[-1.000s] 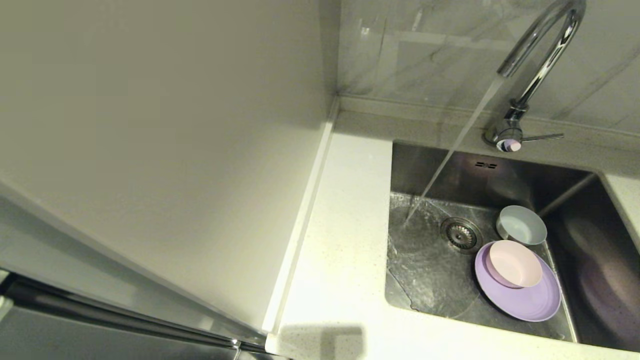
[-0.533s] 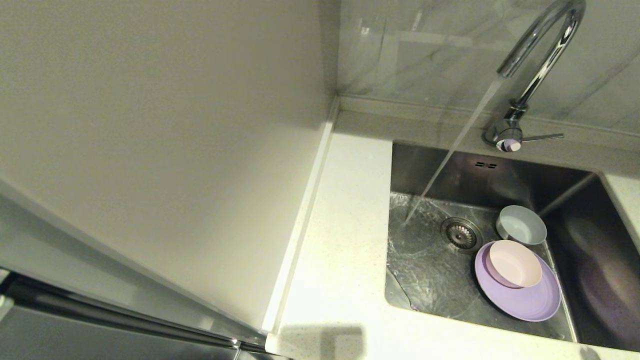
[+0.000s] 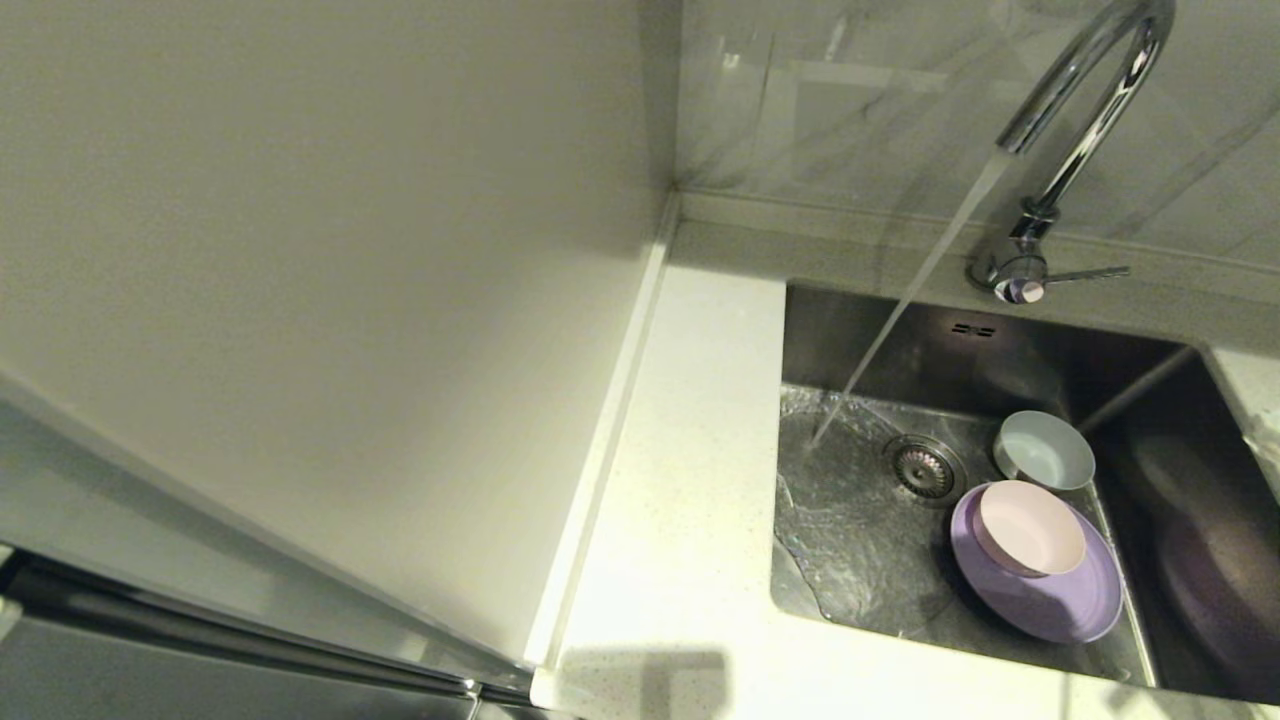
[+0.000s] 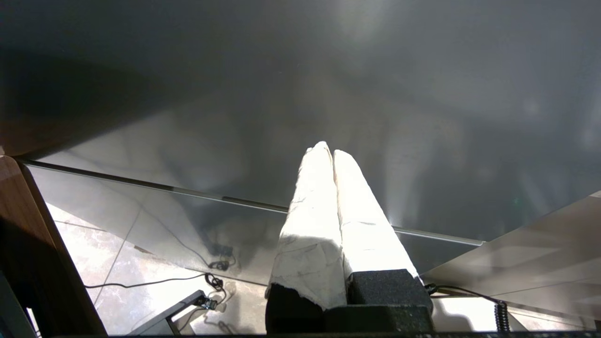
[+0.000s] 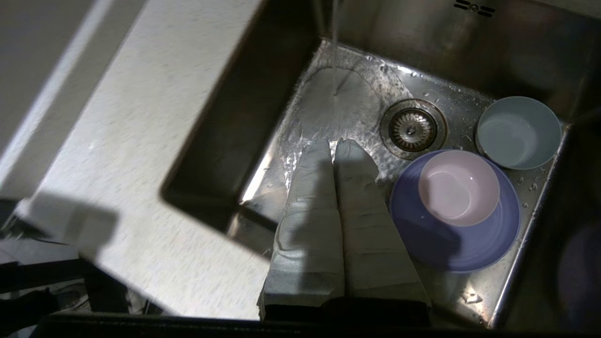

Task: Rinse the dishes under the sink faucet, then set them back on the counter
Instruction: Turn off the faucet

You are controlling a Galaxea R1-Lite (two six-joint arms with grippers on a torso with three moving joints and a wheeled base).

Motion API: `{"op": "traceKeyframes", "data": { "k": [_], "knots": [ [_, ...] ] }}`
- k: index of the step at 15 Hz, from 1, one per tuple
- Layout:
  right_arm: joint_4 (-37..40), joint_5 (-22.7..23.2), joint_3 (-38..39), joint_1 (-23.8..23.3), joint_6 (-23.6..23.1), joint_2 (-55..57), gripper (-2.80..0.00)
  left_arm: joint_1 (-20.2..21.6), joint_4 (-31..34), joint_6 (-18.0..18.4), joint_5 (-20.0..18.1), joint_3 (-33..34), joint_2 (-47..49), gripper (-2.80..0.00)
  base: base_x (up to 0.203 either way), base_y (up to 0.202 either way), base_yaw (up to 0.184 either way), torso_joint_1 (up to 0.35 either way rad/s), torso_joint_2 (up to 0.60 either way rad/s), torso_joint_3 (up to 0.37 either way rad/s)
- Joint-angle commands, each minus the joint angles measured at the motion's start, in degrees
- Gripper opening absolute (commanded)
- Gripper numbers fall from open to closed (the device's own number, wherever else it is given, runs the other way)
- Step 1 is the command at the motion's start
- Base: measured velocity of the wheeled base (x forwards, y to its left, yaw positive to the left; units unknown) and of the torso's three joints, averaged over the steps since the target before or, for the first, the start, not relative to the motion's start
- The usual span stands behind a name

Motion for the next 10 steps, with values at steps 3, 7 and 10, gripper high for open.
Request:
{"op": "traceKeyframes", "data": {
  "k": [3, 7, 10],
  "knots": [
    [-11.3, -13.5, -6.5, 3.7, -0.2, 19.5, -2.8, 0.0, 0.0, 0.0, 0.0, 0.2, 0.0, -2.8, 0.0, 0.0, 0.0, 0.0, 0.0, 0.0],
    [-16.6, -21.6, -7.4, 4.6, -0.5, 21.3, -2.8, 0.0, 0.0, 0.0, 0.0, 0.2, 0.0, -2.8, 0.0, 0.0, 0.0, 0.0, 0.0, 0.0],
    [-16.5, -27.3, -7.4, 4.5, -1.4, 21.7, -2.8, 0.0, 0.0, 0.0, 0.0, 0.2, 0.0, -2.8, 0.0, 0.0, 0.0, 0.0, 0.0, 0.0]
  ]
}}
